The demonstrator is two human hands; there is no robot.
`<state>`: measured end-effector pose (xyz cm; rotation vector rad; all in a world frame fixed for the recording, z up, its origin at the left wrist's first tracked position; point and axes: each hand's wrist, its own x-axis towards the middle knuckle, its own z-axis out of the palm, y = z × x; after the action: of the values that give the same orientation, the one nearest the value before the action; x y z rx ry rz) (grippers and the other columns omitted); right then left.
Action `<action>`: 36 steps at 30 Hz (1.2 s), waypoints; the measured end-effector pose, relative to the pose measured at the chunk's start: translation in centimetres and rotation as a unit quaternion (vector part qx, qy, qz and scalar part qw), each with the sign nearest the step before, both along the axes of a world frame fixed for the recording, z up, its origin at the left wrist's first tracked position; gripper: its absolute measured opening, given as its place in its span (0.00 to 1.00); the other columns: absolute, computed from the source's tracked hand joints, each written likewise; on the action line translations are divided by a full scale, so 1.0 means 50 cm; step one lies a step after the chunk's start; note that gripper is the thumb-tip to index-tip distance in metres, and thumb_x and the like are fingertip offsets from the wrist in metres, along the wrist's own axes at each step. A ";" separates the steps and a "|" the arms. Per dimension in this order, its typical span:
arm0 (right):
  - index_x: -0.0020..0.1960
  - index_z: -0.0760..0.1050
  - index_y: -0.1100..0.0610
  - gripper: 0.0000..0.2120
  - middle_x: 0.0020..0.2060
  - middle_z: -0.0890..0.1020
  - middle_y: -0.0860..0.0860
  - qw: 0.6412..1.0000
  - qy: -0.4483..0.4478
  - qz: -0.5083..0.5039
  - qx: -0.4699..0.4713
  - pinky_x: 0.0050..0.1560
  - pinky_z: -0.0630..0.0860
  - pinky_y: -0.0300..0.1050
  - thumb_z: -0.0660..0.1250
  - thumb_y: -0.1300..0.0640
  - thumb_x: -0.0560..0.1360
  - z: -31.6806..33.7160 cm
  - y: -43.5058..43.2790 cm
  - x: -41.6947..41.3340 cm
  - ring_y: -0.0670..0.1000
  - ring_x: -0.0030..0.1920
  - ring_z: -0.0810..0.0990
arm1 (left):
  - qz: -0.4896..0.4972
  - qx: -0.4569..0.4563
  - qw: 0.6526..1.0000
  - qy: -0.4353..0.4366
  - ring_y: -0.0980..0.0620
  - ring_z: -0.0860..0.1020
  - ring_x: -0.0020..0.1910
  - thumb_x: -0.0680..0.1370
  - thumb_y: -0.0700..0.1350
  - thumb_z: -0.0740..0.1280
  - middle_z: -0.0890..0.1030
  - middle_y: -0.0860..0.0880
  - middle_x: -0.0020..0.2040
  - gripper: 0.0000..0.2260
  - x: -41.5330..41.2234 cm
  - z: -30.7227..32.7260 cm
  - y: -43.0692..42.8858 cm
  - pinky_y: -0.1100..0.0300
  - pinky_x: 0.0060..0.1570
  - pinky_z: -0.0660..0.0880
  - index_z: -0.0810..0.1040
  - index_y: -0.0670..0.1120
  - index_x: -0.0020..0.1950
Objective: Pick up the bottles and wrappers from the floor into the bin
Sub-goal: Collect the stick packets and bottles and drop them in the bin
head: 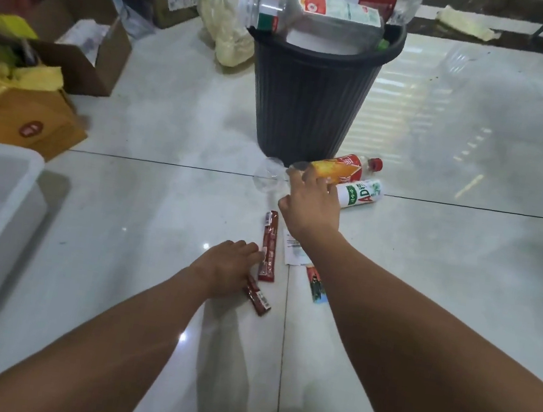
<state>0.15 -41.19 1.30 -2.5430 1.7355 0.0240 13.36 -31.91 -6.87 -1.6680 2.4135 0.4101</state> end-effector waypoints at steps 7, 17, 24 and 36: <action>0.75 0.55 0.53 0.27 0.69 0.68 0.56 0.999 -0.004 0.012 0.035 0.68 0.61 0.56 0.57 0.52 0.79 -0.033 0.016 0.033 0.59 0.69 0.64 | -0.023 -0.013 0.999 -0.048 0.46 0.67 0.60 0.80 0.43 0.56 0.67 0.47 0.63 0.14 0.014 -0.014 0.040 0.56 0.59 0.63 0.66 0.47 0.66; 0.75 0.55 0.53 0.27 0.69 0.68 0.56 0.999 0.004 0.003 0.035 0.69 0.60 0.54 0.60 0.55 0.78 -0.057 0.022 0.042 0.59 0.68 0.66 | -0.003 0.021 0.997 -0.074 0.43 0.71 0.57 0.80 0.44 0.56 0.67 0.44 0.61 0.14 -0.017 -0.009 0.052 0.52 0.55 0.64 0.64 0.43 0.65; 0.73 0.59 0.54 0.25 0.67 0.70 0.57 0.999 -0.002 -0.016 0.046 0.69 0.60 0.54 0.59 0.55 0.78 -0.060 0.024 0.035 0.59 0.67 0.67 | 0.168 -0.010 0.986 0.011 0.43 0.77 0.49 0.78 0.48 0.58 0.76 0.46 0.51 0.07 0.013 0.017 0.023 0.55 0.43 0.67 0.70 0.45 0.51; 0.68 0.63 0.58 0.20 0.63 0.72 0.57 0.980 -0.082 -0.119 0.139 0.61 0.67 0.50 0.61 0.56 0.78 -0.101 0.054 0.025 0.58 0.64 0.69 | 0.346 -0.115 0.930 0.049 0.42 0.73 0.38 0.73 0.45 0.60 0.77 0.44 0.40 0.05 0.068 0.098 -0.113 0.57 0.39 0.66 0.74 0.46 0.42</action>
<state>1.41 -38.51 -3.77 -2.0706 1.8141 0.0410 16.78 -37.55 -1.99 -2.6495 1.9073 0.3056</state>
